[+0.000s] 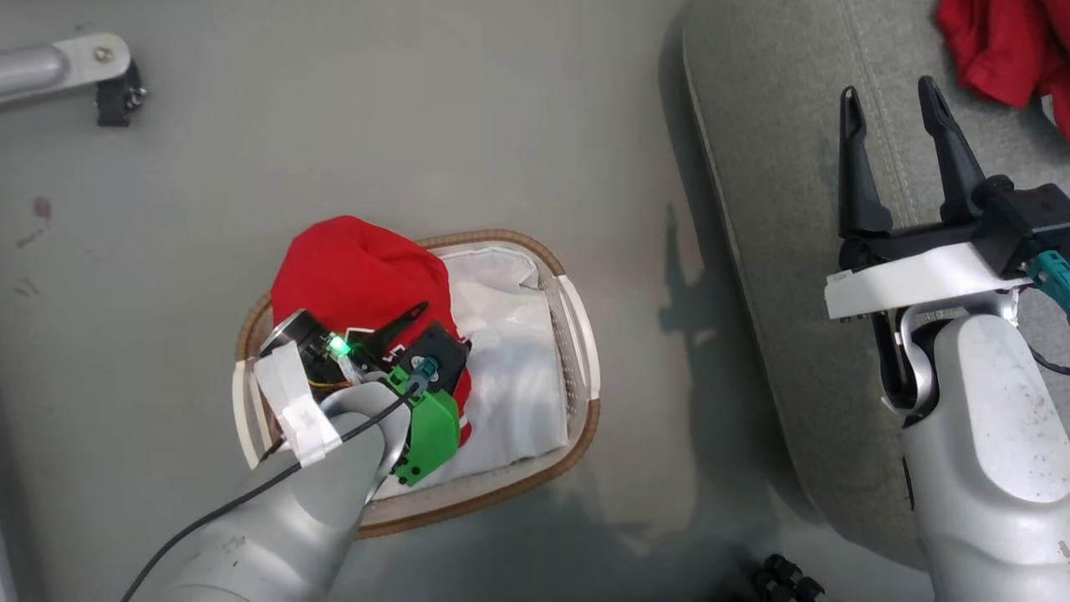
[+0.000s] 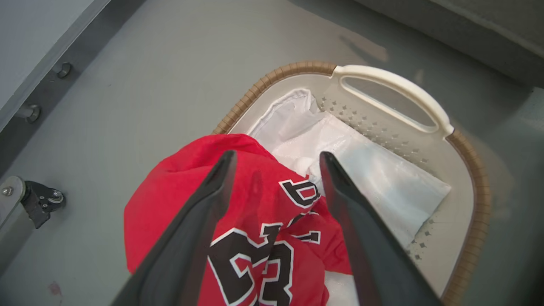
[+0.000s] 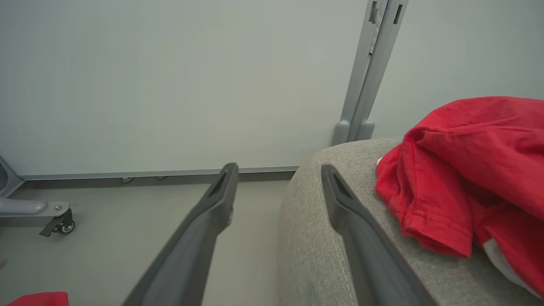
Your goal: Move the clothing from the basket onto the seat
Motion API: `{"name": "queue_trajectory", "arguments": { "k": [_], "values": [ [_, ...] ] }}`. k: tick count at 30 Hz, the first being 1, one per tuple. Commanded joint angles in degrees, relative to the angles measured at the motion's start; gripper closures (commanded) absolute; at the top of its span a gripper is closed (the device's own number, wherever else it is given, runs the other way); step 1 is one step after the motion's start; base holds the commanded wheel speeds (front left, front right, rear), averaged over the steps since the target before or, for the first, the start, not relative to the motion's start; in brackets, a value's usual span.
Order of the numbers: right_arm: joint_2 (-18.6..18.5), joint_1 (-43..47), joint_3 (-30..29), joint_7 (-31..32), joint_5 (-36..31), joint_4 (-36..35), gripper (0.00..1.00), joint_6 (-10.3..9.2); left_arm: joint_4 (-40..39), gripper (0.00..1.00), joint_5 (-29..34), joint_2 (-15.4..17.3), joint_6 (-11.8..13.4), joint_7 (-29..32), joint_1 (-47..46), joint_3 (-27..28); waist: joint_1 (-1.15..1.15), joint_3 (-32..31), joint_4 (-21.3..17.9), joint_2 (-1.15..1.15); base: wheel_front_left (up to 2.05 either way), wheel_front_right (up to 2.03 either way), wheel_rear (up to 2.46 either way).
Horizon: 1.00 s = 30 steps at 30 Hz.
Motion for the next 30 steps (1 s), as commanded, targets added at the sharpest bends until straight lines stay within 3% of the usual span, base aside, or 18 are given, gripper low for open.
{"name": "queue_trajectory", "arguments": {
  "k": [1, 13, 19, 26, 27, 28, 29, 30],
  "values": [
    [-0.12, -1.31, 0.33, -0.14, 0.81, -0.51, 0.0, -0.06, 1.27, 0.0, 0.45, 0.76, -0.13, 0.25, -2.01, -1.19, 0.0, 7.63, -4.96, 0.0, 0.0, 0.0, 0.0],
    [-0.12, -4.62, 2.39, -0.14, 3.08, -2.27, 0.0, -0.06, 7.95, 0.0, 0.78, 1.0, -0.14, 2.85, -9.6, -11.03, 0.0, 14.97, -7.38, 0.0, 0.0, 0.0, 0.0],
    [-0.14, -5.86, 3.59, -0.14, 3.96, -2.8, 0.0, -0.06, 9.62, 0.0, 0.09, 3.15, -0.13, 7.51, -12.4, -12.46, 0.0, 17.38, -8.14, 0.0, 0.0, 0.0, 0.0],
    [-0.14, -6.57, 4.59, -0.14, 4.44, -3.47, 0.0, -0.06, 10.38, 0.0, -1.93, 4.1, 2.11, 12.92, -13.31, -11.2, 0.0, 19.32, -8.98, 0.0, 0.0, 0.0, 0.0],
    [-0.13, -6.5, 4.6, -0.14, 4.43, -3.46, 0.0, -0.06, 10.41, 0.32, -2.4, 3.96, 2.24, 13.5, -13.17, -10.97, 0.0, 19.37, -9.01, 0.0, 0.0, 0.0, 0.0],
    [-0.13, -6.42, 4.61, -0.14, 4.39, -3.42, 0.0, -0.06, 10.43, 0.53, -2.56, 3.76, 2.36, 13.8, -12.95, -10.82, 0.0, 19.37, -9.02, 0.0, 0.0, 0.0, 0.0],
    [-0.13, -6.31, 4.6, -0.14, 4.35, -3.33, 0.0, -0.06, 10.43, 0.89, -2.63, 3.53, 2.33, 13.86, -12.64, -10.83, 0.0, 19.31, -9.01, 0.0, 0.0, 0.0, 0.0],
    [-0.13, -6.21, 4.6, -0.14, 4.31, -3.21, 0.0, -0.06, 10.46, 1.0, -2.77, 3.38, 2.32, 13.87, -12.36, -10.88, 0.0, 19.2, -9.01, 0.0, 0.0, 0.0, 0.0]
  ]
}}
